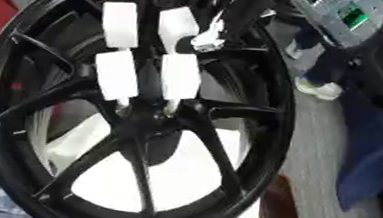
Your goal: Pull the pin out of the wheel hub.
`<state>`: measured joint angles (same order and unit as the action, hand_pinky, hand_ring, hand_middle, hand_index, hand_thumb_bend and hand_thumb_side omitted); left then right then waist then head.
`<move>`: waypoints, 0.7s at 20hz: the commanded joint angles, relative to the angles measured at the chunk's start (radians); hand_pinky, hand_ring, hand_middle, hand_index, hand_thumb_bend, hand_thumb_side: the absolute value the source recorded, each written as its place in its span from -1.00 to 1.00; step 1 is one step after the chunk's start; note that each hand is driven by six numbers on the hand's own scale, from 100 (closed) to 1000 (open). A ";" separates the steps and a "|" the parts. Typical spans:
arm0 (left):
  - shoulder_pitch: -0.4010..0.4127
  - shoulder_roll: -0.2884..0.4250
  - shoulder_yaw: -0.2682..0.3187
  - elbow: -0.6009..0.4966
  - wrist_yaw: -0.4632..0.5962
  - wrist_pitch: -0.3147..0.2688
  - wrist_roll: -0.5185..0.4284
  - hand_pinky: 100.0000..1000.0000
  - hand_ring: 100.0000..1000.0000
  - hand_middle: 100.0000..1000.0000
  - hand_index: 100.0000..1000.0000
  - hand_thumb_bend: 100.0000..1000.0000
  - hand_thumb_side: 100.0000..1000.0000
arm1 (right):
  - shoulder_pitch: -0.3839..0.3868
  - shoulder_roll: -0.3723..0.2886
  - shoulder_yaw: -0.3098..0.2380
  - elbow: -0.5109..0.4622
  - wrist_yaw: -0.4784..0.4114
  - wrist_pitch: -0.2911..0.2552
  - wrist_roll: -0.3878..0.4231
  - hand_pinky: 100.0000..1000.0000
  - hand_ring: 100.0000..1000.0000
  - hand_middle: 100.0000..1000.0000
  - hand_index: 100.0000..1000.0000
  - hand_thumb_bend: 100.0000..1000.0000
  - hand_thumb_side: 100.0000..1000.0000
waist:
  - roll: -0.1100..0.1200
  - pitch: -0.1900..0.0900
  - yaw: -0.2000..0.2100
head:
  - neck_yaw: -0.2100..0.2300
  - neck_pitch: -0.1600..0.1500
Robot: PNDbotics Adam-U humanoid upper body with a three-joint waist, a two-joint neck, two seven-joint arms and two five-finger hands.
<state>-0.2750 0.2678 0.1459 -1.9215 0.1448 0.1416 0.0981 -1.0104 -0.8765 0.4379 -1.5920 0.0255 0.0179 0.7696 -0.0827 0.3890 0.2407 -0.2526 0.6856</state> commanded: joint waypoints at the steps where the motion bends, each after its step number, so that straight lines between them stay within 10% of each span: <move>1: -0.005 0.006 0.009 -0.021 0.004 0.001 0.000 0.44 0.11 -0.08 0.38 -0.28 0.10 | -0.013 -0.019 -0.009 -0.001 0.009 0.006 -0.014 0.67 0.35 0.13 0.41 -0.48 -0.66 | 0.003 -0.016 0.002 | -0.004 0.002; 14: 0.000 0.000 0.010 -0.020 0.006 0.004 0.001 0.44 0.11 -0.08 0.38 -0.28 0.10 | -0.021 -0.014 -0.013 0.001 -0.060 0.053 -0.069 0.63 0.21 -0.21 0.07 -1.00 -0.92 | 0.001 -0.018 0.004 | -0.010 0.007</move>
<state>-0.2724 0.2615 0.1460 -1.9216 0.1462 0.1438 0.0969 -1.0110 -0.8706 0.4383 -1.5862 -0.0143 0.0617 0.7079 -0.0879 0.3916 0.2461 -0.2583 0.6928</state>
